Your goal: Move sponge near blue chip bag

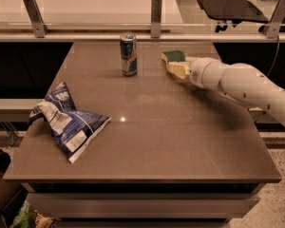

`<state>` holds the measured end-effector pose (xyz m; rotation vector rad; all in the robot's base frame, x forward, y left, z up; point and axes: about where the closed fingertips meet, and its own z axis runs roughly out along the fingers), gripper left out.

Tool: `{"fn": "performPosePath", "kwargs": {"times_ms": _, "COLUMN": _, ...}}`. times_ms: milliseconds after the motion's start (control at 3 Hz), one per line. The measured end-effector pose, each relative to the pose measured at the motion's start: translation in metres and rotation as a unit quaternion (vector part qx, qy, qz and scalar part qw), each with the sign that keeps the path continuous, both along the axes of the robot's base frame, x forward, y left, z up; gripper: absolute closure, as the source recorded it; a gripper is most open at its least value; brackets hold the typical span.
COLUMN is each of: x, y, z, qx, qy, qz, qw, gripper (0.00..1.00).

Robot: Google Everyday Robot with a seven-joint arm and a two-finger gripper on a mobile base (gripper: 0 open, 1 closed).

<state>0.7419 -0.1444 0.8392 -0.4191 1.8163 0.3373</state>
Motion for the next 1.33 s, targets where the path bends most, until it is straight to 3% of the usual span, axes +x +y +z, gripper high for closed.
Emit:
{"fn": "performPosePath", "kwargs": {"times_ms": 333, "x": 0.000, "y": 0.002, "z": 0.000, "qx": 0.000, "qy": 0.000, "qz": 0.001, "qw": 1.0000, "gripper": 1.00}}
{"fn": "performPosePath", "kwargs": {"times_ms": 1333, "x": 0.009, "y": -0.013, "z": 0.024, "qx": 0.008, "qy": -0.026, "qz": -0.014, "qw": 0.9995, "gripper": 1.00}}
